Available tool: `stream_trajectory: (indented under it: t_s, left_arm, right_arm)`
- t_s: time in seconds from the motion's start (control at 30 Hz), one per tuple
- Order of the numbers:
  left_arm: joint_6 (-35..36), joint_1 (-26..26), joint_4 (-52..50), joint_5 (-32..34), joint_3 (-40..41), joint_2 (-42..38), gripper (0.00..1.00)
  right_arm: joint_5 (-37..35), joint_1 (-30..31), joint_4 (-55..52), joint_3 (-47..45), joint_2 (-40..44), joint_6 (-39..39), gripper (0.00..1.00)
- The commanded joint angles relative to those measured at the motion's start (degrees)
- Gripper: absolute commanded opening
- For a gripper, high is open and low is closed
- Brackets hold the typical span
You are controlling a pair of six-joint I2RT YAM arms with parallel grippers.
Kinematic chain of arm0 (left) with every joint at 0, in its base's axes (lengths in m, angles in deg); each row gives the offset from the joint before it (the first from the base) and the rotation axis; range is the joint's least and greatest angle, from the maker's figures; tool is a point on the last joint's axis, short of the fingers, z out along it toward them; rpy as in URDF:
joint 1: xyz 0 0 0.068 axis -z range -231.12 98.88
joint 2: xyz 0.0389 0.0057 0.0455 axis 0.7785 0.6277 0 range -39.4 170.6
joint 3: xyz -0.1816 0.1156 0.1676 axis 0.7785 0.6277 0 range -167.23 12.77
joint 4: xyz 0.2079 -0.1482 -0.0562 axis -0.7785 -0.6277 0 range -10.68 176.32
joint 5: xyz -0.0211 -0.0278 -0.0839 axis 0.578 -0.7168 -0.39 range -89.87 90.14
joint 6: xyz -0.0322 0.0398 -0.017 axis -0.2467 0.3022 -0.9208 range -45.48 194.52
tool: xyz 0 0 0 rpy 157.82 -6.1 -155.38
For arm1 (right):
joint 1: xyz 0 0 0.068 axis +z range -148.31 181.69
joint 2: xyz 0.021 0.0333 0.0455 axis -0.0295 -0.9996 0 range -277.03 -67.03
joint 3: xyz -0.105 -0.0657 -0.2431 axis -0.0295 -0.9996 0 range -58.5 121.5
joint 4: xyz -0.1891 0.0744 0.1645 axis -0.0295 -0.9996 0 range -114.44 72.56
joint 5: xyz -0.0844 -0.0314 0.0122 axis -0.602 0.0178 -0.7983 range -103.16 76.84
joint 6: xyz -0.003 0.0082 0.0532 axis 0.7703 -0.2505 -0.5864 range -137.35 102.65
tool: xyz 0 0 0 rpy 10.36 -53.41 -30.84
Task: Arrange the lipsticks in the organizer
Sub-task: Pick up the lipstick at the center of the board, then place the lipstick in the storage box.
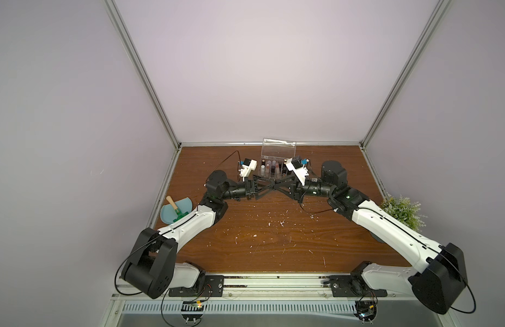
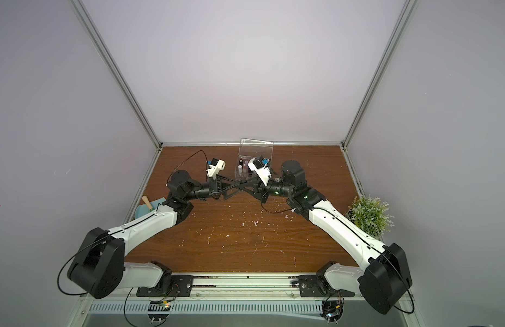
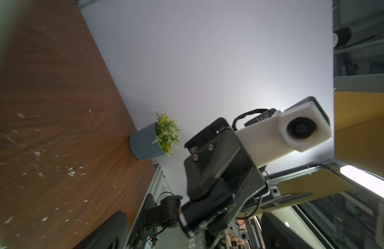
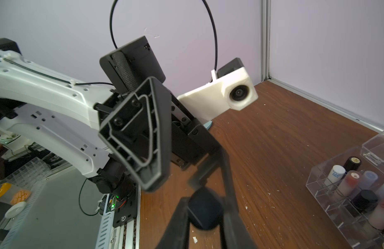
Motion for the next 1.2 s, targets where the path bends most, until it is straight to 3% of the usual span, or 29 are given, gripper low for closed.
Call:
stream_trajectory:
  t_s: [0.0,0.07,0.17,0.37,0.73,1.17]
  left_arm:
    - [28.97,-1.25,-35.75,13.8,-10.02,-4.28,1.0]
    - [36.79,-1.25,-45.55,23.43,-13.06,-6.05,1.0]
    - [37.68,-1.56,-43.67,30.93,-10.84,-9.29,1.0]
    - [37.62,-1.58,-39.25,38.52,-5.98,-12.49,1.0]
    - [40.35,-1.57,-38.97,44.7,-1.68,-17.62,1.0]
    - [41.05,-1.61,-39.9,45.5,-0.99,-19.23,1.0]
  right_arm:
    - [-5.8,0.16,0.26,3.2,-1.69,1.04,0.18]
    - [-8.57,0.16,0.33,4.33,-4.19,1.62,0.18]
    - [-11.75,0.04,2.04,5.97,-8.75,1.81,0.18]
    - [-18.99,-0.66,4.87,10.27,-19.88,2.73,0.18]
    - [-29.11,-3.03,4.4,21.79,-36.78,5.37,0.21]
    - [-32.4,-3.28,2.94,24.72,-41.83,6.37,0.21]
